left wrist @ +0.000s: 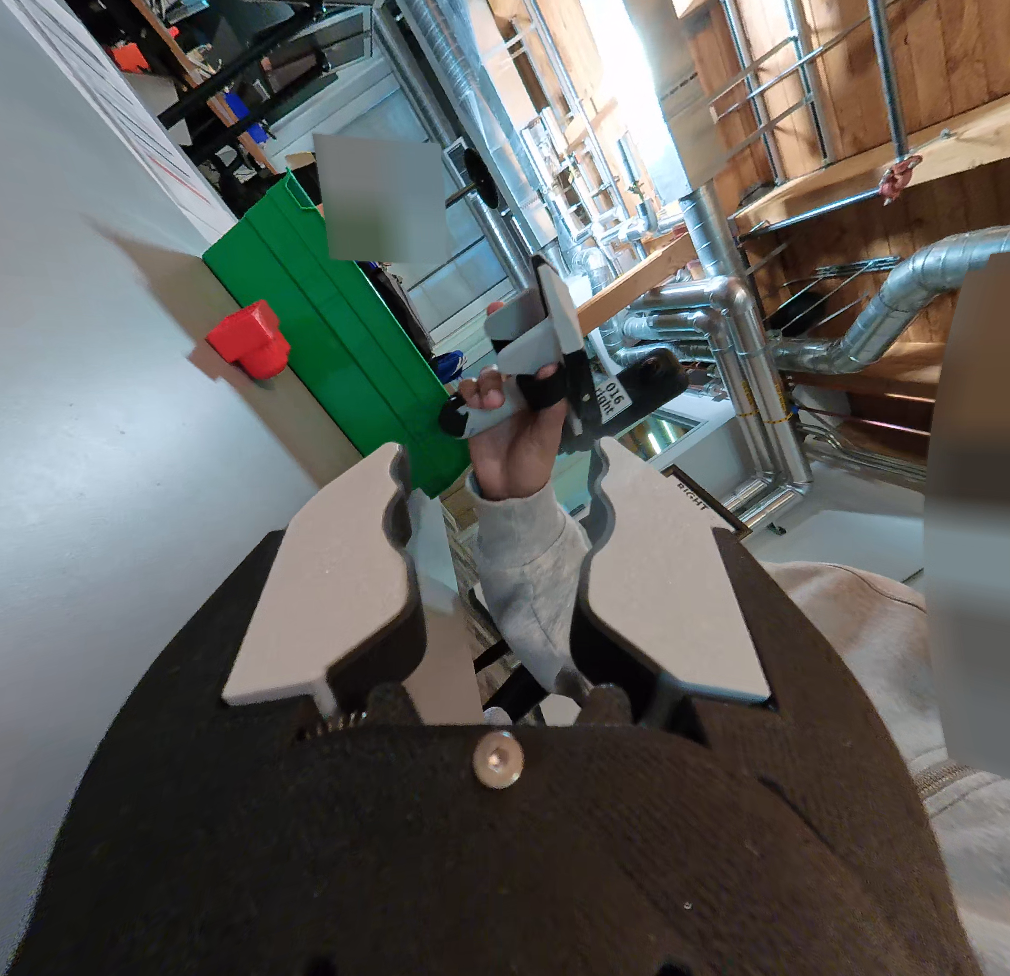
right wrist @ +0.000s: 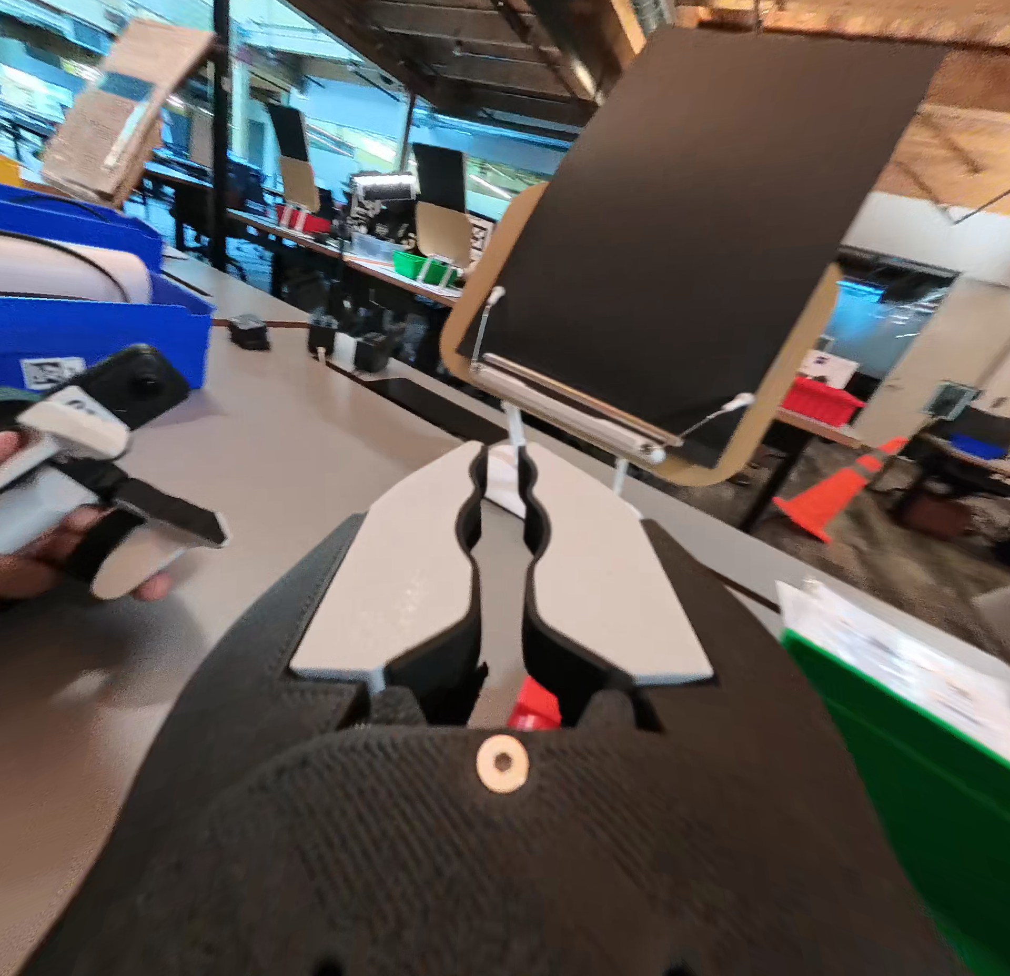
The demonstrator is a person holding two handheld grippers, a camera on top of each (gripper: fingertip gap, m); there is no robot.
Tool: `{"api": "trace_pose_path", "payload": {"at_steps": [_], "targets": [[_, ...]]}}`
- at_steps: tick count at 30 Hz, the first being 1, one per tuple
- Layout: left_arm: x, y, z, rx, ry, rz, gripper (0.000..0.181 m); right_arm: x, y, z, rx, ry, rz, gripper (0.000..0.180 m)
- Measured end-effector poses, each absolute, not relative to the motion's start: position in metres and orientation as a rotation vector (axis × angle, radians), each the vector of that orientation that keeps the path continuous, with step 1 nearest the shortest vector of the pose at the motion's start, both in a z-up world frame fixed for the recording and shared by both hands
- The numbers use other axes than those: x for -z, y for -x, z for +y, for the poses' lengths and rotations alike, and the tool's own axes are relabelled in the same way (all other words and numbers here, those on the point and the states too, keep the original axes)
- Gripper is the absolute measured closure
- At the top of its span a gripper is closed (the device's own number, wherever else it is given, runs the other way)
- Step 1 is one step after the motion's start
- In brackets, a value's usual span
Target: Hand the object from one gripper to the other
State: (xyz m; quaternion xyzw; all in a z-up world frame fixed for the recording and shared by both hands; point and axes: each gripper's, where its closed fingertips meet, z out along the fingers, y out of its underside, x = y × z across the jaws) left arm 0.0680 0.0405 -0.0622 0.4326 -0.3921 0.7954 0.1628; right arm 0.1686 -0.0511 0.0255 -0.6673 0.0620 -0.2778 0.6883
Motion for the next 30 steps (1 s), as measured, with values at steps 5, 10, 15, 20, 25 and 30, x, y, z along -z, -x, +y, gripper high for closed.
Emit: {"api": "trace_pose_path", "payload": {"at_steps": [5,10,15,20,25,30], "targets": [[0.064,-0.069,0.037,-2.26,-1.24,-1.124,0.119,-0.01,-0.193,-0.059,0.517,1.613,0.339,0.138],[0.064,-0.069,0.037,-2.264,-1.242,-1.13,0.12,0.07,-0.208,-0.043,0.404,1.844,0.59,0.096],[0.063,-0.069,0.039,-2.271,-1.236,-1.104,0.121,0.134,-0.234,-0.055,0.66,2.126,0.687,0.06],[0.062,-0.069,0.034,-2.263,-1.216,-1.08,0.121,0.149,-0.249,-0.058,0.551,2.106,0.855,0.056],[0.062,-0.068,0.03,-2.251,-1.202,-1.078,0.121,0.169,-0.261,-0.065,0.467,2.161,0.981,0.059],[0.062,-0.069,0.032,-2.258,-1.205,-1.062,0.121,0.169,-0.251,-0.05,0.37,2.196,0.863,0.092]]}}
